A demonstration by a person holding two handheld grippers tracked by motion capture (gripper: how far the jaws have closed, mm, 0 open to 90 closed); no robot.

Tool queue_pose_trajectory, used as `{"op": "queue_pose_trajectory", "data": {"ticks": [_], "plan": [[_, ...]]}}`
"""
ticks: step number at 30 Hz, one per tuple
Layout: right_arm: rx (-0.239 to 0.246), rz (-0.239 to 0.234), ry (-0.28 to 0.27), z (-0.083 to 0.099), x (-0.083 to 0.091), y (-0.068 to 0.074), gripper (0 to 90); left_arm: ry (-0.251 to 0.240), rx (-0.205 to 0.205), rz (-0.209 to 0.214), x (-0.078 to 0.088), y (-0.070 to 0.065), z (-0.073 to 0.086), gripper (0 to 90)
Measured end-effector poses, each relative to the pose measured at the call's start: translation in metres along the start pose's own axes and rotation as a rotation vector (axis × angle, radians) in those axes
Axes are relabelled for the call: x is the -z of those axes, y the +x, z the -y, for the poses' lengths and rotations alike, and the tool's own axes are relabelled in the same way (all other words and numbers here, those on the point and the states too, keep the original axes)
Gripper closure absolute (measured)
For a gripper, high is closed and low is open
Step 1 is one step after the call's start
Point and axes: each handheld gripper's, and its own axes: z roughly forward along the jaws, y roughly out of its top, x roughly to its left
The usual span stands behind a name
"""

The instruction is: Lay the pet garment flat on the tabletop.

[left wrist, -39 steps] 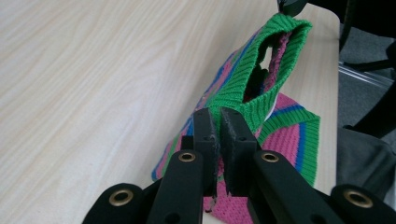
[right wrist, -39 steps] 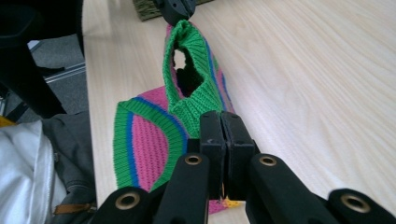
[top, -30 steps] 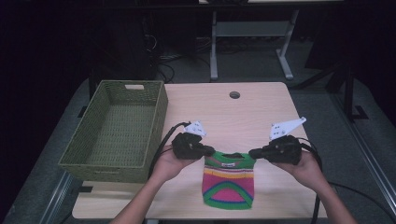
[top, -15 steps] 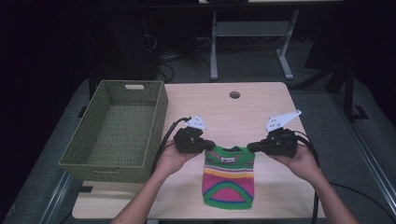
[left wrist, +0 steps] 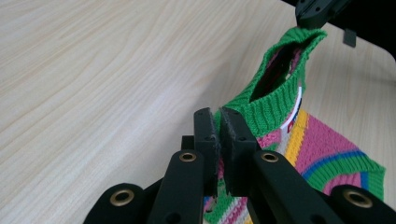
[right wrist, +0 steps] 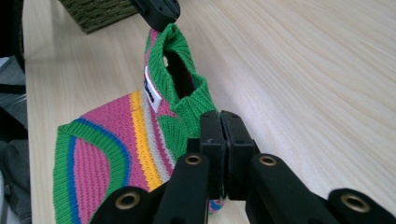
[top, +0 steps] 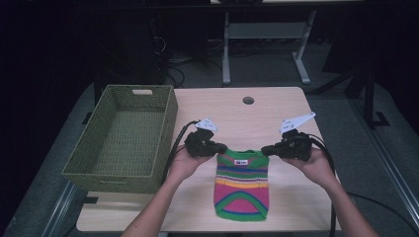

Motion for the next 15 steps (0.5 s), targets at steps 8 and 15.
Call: {"op": "queue_pose_trajectory", "data": {"ticks": [8,15], "plan": [[-0.034,0.014,0.004,0.002,-0.006,-0.011,88.2,-0.007,0.028,-0.008,-0.009,0.009,0.001,85.6],[-0.061,0.024,0.008,0.003,-0.012,-0.02,88.2,-0.013,0.049,-0.012,-0.016,0.013,0.002,85.5]]}}
